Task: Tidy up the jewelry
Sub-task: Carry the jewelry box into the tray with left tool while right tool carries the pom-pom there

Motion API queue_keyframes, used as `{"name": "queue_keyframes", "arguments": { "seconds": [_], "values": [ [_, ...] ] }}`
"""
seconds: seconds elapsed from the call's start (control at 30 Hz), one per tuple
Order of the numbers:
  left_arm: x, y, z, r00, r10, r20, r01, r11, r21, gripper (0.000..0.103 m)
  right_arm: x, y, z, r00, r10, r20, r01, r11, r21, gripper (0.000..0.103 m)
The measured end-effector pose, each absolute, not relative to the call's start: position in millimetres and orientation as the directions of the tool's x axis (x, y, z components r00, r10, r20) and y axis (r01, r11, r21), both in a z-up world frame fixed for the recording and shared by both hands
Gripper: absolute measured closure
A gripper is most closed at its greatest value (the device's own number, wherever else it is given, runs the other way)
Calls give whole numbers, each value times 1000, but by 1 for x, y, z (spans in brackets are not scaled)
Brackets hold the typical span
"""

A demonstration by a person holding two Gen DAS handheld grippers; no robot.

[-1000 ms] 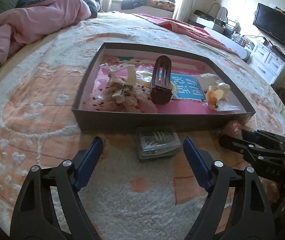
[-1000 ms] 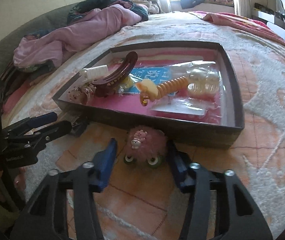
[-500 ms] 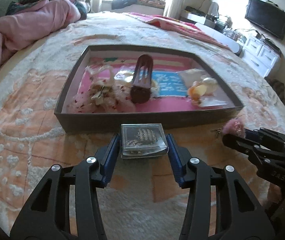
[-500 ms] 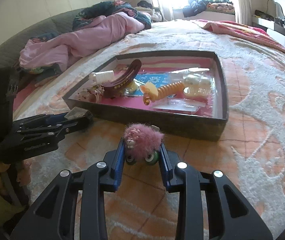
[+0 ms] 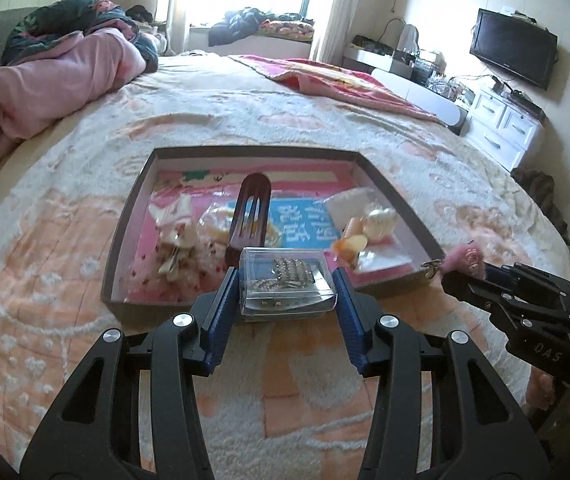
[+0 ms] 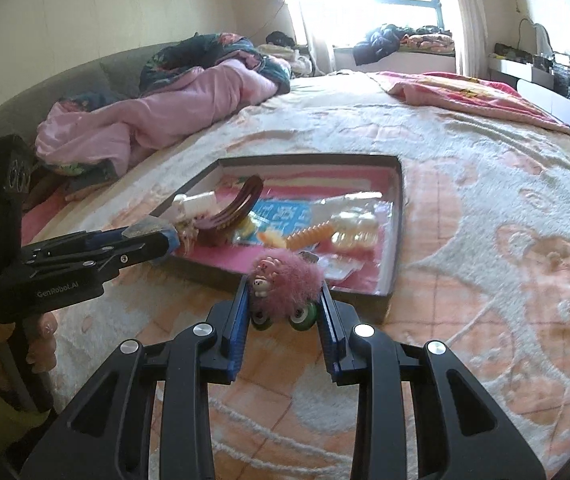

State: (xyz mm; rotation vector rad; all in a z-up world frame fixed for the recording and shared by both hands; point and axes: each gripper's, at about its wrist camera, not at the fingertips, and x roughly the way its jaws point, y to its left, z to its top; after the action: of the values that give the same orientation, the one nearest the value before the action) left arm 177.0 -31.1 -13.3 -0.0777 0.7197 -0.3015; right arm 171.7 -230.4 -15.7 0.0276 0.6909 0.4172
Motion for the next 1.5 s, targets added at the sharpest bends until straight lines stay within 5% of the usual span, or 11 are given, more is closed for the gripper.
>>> {"name": "queue_keyframes", "arguments": {
  "seconds": [0.7, 1.5],
  "values": [
    [225, -56, -12, 712, -313, -629, 266, 949, -171, 65, 205, -246, -2, 754, 305, -582, -306, 947, 100, 73],
    [277, -65, -41, 664, -298, -685, 251, 953, -170, 65, 241, -239, -39, 699, 291, -653, -315, 945, 85, 73]
  ]
}}
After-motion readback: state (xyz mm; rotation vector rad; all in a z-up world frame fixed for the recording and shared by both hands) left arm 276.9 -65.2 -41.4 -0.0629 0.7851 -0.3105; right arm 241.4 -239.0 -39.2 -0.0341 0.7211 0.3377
